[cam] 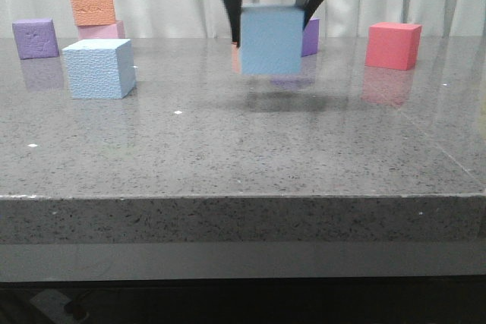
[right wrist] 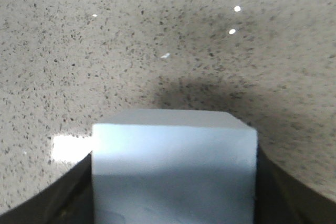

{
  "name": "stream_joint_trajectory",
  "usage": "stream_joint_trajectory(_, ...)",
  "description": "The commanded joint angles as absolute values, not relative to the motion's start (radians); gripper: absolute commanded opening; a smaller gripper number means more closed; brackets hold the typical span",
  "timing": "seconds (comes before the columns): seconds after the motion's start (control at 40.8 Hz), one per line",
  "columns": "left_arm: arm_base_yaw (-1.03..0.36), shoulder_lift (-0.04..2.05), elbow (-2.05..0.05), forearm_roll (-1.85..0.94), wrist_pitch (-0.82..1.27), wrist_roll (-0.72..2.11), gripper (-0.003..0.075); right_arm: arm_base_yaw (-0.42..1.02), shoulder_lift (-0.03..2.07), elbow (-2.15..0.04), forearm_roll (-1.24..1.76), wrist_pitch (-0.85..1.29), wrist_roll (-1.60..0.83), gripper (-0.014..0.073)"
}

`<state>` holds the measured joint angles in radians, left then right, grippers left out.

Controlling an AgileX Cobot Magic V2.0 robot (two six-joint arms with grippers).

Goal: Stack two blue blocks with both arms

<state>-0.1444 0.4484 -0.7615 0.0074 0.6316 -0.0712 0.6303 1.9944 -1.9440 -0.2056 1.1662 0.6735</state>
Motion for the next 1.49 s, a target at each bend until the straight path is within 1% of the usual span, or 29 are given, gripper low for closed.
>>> stream_joint_trajectory(0.0, -0.152, 0.463, -0.786, 0.0, 0.558, -0.079, 0.0599, 0.637, 1.954, -1.972, -0.252, 1.104, 0.702, 0.0299)
stream_joint_trajectory(0.392, -0.152, 0.463, -0.786, 0.0, 0.558, -0.079, 0.0599, 0.637, 1.995, -1.972, -0.246, 1.042, 0.702, 0.0309)
stream_joint_trajectory(0.441, -0.152, 0.463, -0.786, 0.0, 0.558, -0.079, 0.0599, 0.637, 1.995, -1.972, -0.247, 1.038, 0.702, 0.0339)
stream_joint_trajectory(0.514, -0.152, 0.463, -0.786, 0.0, 0.558, -0.079, 0.0599, 0.637, 1.995, -1.972, -0.252, 1.039, 0.702, 0.043)
stream_joint_trajectory(0.588, -0.152, 0.463, -0.786, 0.0, 0.558, -0.079, 0.0599, 0.637, 1.997, -1.972, -0.264, 1.04, 0.702, 0.0504)
stream_joint_trajectory(0.661, -0.152, 0.463, -0.786, 0.0, 0.558, -0.079, 0.0599, 0.633, 1.997, -1.972, -0.264, 1.041, 0.702, 0.054)
stream_joint_trajectory(0.93, -0.152, 0.463, -0.786, 0.0, 0.558, -0.079, 0.0599, 0.633, 1.975, -1.972, -0.254, 1.086, 0.701, 0.0542)
stream_joint_trajectory(1.077, -0.152, 0.463, -0.786, 0.0, 0.558, -0.079, 0.0599, 0.625, 1.919, -1.972, -0.244, 1.123, 0.69, 0.0542)
stream_joint_trajectory(1.249, -0.152, 0.463, -0.786, 0.0, 0.558, -0.079, 0.0599, 0.624, 1.79, -1.97, -0.213, 1.194, 0.493, 0.0542)
stream_joint_trajectory(1.396, -0.152, 0.463, -0.786, 0.0, 0.558, -0.079, 0.0599, 0.622, 1.665, -1.947, -0.124, 1.211, 0.199, 0.0542)
stream_joint_trajectory(1.469, -0.152, 0.463, -0.786, 0.0, 0.558, -0.079, 0.0599, 0.6, 1.607, -1.912, -0.046, 1.229, 0.09, 0.0542)
